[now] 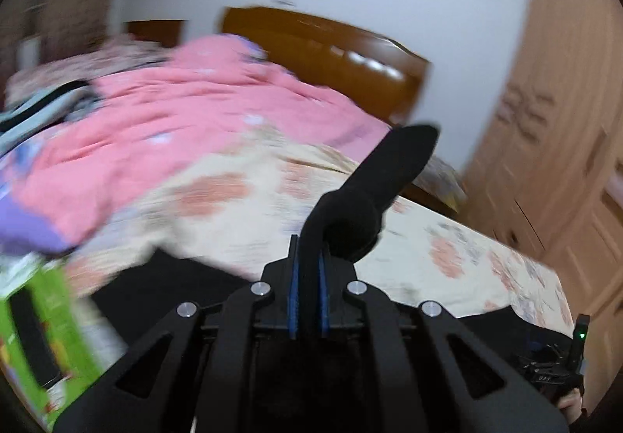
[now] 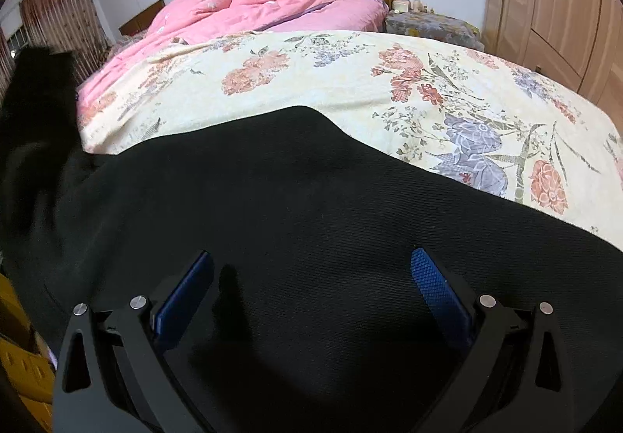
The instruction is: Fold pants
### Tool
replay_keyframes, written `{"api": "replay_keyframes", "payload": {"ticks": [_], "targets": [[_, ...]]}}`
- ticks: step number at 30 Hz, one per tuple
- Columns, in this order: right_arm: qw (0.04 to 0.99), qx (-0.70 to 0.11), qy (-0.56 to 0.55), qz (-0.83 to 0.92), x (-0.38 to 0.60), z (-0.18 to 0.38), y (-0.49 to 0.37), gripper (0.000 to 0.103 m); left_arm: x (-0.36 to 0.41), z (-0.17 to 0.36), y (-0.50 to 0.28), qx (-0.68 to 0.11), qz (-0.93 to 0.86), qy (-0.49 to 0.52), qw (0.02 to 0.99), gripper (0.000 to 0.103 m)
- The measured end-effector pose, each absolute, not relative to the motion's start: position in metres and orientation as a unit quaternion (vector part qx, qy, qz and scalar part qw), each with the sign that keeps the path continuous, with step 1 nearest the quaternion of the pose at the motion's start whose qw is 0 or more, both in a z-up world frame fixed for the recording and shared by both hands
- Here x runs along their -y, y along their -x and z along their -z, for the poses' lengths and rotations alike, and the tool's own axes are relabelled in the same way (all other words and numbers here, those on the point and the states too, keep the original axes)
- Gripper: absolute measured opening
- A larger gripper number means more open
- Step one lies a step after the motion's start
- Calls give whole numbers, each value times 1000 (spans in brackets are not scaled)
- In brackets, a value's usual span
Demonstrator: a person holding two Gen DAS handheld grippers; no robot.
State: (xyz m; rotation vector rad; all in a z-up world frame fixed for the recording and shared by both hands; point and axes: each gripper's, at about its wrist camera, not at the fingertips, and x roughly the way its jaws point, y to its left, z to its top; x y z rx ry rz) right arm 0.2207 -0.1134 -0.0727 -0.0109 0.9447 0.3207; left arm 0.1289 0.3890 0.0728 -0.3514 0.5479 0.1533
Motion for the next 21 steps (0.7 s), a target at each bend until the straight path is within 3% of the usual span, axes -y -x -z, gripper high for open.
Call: {"api": "replay_keyframes", "payload": {"ticks": [3,6,7,8,10,14,19,21], "targets": [[878,-455,22,-145,109,74,-222,98,-451,-19,-87,-304,-92,256,913,8],[878,-458,40,-136,104,76,-222,99,-471,40,-65,-355,-100,284,885,18],[877,-459,43,-135,104,76,-222,99,-474,55,-57,-352,-88,302,882,29],[877,-459,45,-134,103,77,-222,99,-475,61,-52,-343,-80,312,882,55],[877,-460,47,-134,103,77,-221,99,-478,66,-42,-320,-76,329,885,68],[877,-458,39,-138,106,77,-221,99,-490,65,-38,-276,-34,390,878,68],[877,-458,38,-139,106,76,-221,99,-499,55,-51,-261,-40,397,879,66],[877,-458,39,-138,106,76,-222,99,-507,55,-59,-258,-52,408,874,57]]}}
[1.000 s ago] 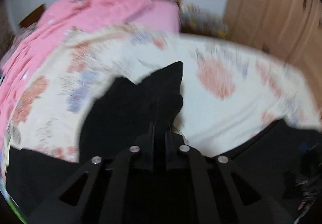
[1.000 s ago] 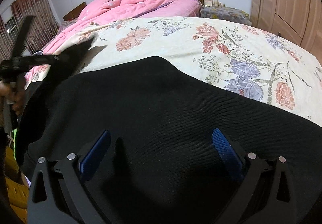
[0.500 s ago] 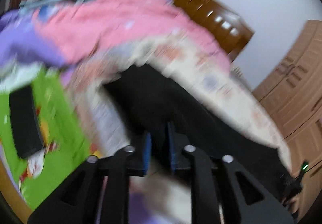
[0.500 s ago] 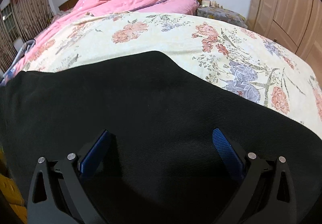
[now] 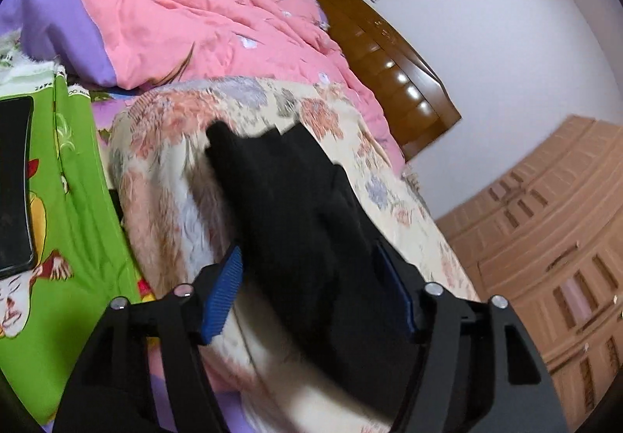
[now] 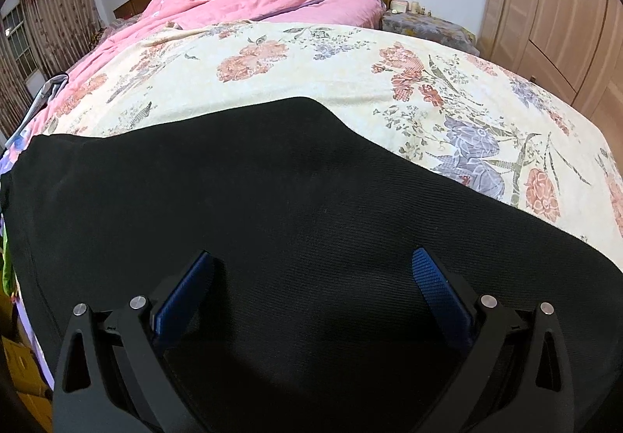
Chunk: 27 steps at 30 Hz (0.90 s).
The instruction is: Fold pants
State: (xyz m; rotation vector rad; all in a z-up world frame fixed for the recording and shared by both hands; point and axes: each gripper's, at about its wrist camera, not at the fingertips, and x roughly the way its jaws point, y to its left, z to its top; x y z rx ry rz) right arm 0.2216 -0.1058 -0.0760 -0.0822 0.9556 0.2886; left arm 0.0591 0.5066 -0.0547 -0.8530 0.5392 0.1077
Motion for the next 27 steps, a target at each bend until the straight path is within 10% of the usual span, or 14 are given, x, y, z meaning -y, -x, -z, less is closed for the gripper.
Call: {"api": "replay_keyframes", "payload": {"ticks": [2,12,22,27], "targets": [[877,-458,37,-140,106,76,-222,99,-508,48,-60,-252,-78,404,876,20],[887,-400,-12,-231,85,36,-216,95,-456,-8,-73,-222,-110,234,940,15],[756,-362,228,-495,-148,35,-246,41,-477,35,-69,-263,-161,277,910,19],[711,-390,223,-540,-192,50,-273,39,-483,41,-67,-269,-151,277,910,20]]}}
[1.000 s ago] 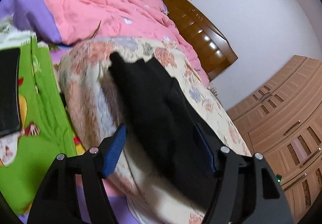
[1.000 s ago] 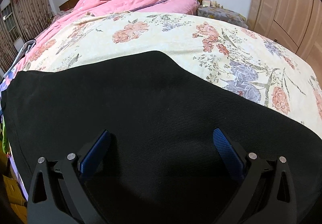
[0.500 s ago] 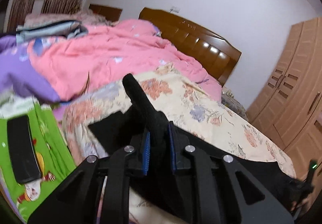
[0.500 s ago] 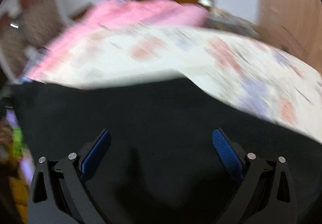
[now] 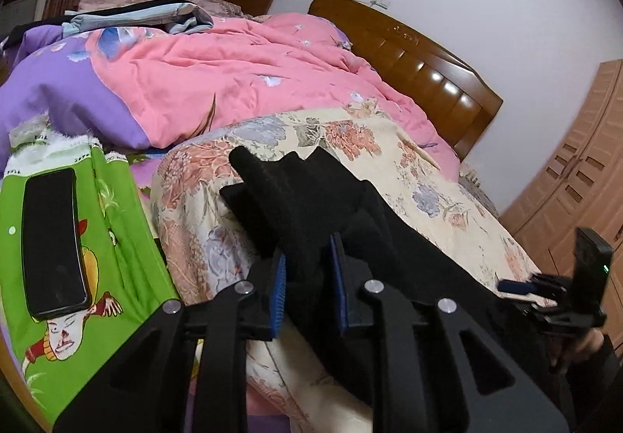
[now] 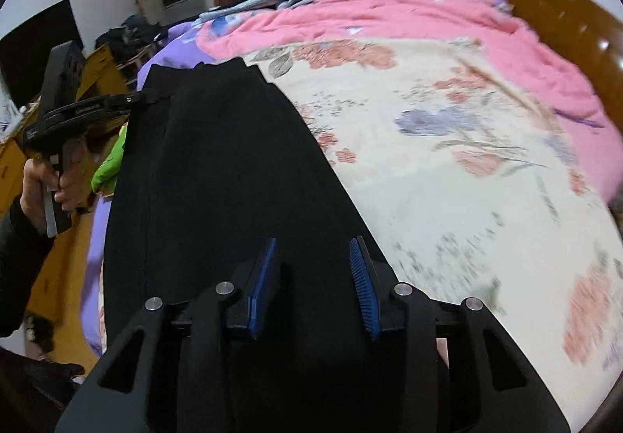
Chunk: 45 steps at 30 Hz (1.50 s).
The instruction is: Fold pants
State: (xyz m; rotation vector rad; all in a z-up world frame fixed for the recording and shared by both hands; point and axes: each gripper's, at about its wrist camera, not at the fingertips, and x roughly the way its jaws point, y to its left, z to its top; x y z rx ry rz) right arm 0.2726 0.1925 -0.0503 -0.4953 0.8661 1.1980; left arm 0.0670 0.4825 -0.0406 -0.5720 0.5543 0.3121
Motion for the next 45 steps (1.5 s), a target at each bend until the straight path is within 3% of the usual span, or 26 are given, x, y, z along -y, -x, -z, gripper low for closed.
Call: {"api": "replay_keyframes", "payload": {"ticks": [1,4,12,14,15,17,27,33,34,35,36,37,38,39,40,42,45], "targets": [[703,-395,223,-548,-197,54,-275,39,-482,40,-67,-270,-150,276,910,22],[693,-402,244,-546,-207,65,-276,39,-481,39,-69,-271,-133,286,909,44],[686,-419,226,-549,-208,73,-292,39,-485,45,-77,-265,-142,302,905,47],[686,-416,224,-554,-208,74,-291,36,-489,46,-76,-257,-146,310,904,38],[686,-413,227,-555,-207,74,-289,33,-491,46,-76,-254,-142,311,905,26],[688,-402,228,-560,-204,70,-284,7,-488,42,-75,-246,-141,302,910,14],[749,-304,219,-547,-179,13,-262,7,-451,-19,-75,-170,-139,201,955,12],[730,-374,254,-513,-204,70,-285,9,-491,59,-104,-281,-169,286,900,13],[735,-378,229,-514,-201,69,-289,9,-495,65,-98,-268,-163,297,902,16],[737,-388,214,-511,-199,69,-292,16,-499,66,-91,-252,-147,314,903,20],[740,-400,197,-504,-195,67,-296,25,-502,64,-87,-251,-144,320,902,23],[743,-401,195,-498,-193,66,-298,43,-503,61,-84,-251,-142,321,902,31],[750,-402,195,-488,-189,63,-298,49,-503,57,-81,-251,-145,317,903,43],[753,-403,193,-483,-186,61,-297,49,-501,50,-76,-249,-160,308,904,52],[758,-399,183,-482,-179,52,-295,49,-496,37,-71,-241,-190,290,907,69],[765,-380,167,-492,-167,34,-283,50,-476,12,-58,-212,-208,241,924,75],[753,-365,157,-525,-162,19,-250,71,-441,-10,-62,-208,-170,187,945,90]]}}
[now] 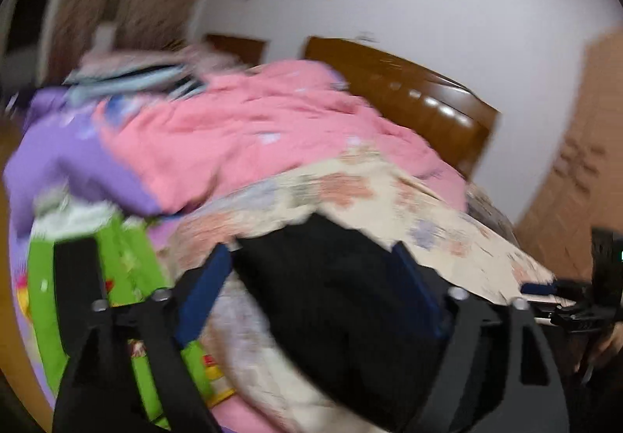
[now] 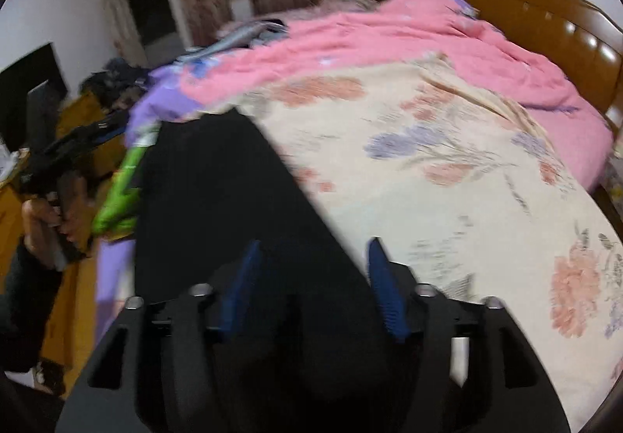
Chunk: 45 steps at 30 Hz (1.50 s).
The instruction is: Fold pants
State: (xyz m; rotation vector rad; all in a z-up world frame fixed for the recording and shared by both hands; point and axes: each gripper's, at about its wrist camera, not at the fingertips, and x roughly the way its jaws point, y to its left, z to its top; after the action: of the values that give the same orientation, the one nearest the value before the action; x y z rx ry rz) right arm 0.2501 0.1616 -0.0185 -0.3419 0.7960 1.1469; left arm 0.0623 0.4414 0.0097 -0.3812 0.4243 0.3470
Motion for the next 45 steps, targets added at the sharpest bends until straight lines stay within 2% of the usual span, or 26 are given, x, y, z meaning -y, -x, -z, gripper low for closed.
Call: {"api": "replay_keyframes", "payload": {"ticks": [4,7,9,10,12,14,15,18,22,23,25,29,34,38,40,42,45], "targets": [[729,-357,229,-537,-182,29,-201,73,-393,7,-113,-298,-107,99,943,92],[713,-365,300,-518,-186,51,-177,73,-398,47,-146,-379,-112,115,911,92],[705,-390,337,-488,-179,72,-173,75,-396,59,-149,-385,-116,100,910,94],[716,-385,311,-492,-166,70,-174,78,-388,60,-150,-390,-122,71,910,96],[725,-416,287,-467,-141,64,-177,77,-377,57,-148,-400,-143,43,904,96],[751,-395,270,-455,-118,47,-171,80,-366,43,-139,-390,-136,47,910,95],[760,-385,256,-457,-105,38,-168,86,-355,32,-132,-371,-115,56,920,96],[804,-375,219,-407,-63,32,-181,86,-320,17,-128,-345,-45,79,934,101],[822,-467,163,-283,-18,66,-231,88,-270,54,-159,-411,-30,13,911,101],[826,-459,131,-299,-5,66,-234,88,-269,73,-167,-430,-36,21,902,102],[828,-456,93,-313,15,64,-234,88,-280,75,-162,-413,-26,56,909,102],[856,-450,77,-244,52,41,-211,88,-279,56,-150,-435,-58,57,897,101],[893,-412,49,-174,119,26,-160,88,-219,26,-97,-385,7,69,920,101],[891,-441,27,-105,183,44,-143,88,-162,44,-86,-410,54,10,910,101],[887,-458,12,-65,218,54,-131,88,-149,59,-91,-435,40,-13,899,102],[884,-463,-6,-58,230,60,-131,88,-149,62,-90,-430,28,-7,903,102],[903,-423,-33,-65,255,48,-94,88,-144,52,-85,-431,17,7,902,101]]}}
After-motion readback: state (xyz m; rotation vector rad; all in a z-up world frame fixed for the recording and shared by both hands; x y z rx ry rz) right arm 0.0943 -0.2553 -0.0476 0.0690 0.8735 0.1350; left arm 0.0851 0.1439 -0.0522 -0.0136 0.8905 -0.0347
